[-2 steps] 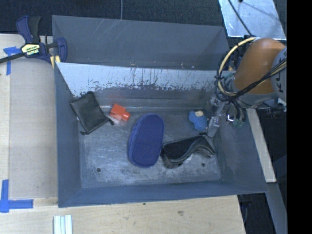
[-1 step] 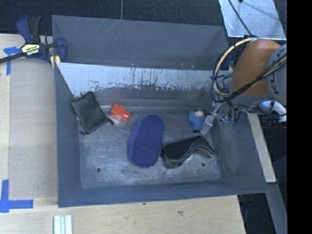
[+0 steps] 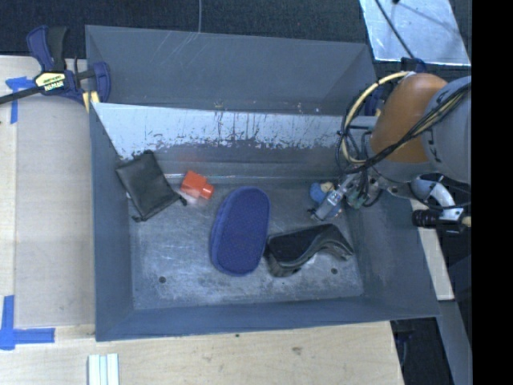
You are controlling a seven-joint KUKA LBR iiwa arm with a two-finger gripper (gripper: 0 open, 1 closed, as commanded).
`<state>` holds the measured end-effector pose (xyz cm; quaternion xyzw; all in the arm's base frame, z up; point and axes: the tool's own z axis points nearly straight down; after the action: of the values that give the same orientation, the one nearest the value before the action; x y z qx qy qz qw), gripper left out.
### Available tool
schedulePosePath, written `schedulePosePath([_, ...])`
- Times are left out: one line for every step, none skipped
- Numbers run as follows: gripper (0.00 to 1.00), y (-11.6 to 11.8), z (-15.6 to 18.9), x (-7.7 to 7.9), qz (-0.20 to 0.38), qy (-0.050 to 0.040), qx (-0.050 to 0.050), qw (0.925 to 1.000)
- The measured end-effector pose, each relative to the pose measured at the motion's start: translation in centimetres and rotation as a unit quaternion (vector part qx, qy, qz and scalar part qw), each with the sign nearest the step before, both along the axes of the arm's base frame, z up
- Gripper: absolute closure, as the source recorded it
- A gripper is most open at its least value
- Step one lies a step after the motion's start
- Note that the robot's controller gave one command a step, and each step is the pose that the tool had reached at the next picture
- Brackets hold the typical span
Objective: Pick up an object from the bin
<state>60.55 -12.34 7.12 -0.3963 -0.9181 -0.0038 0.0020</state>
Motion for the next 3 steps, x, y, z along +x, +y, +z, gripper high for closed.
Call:
schedulePosePath([0.00, 0.2, 0.1, 0.1, 0.002, -0.0005, 0.001, 1.0000])
schedulePosePath([1.00, -0.1, 0.1, 0.1, 0.001, -0.0006, -0.001, 1.0000])
schedulePosePath([1.00, -0.2, 3.9, 0.2, 0.003, -0.0039, -0.005, 1.0000])
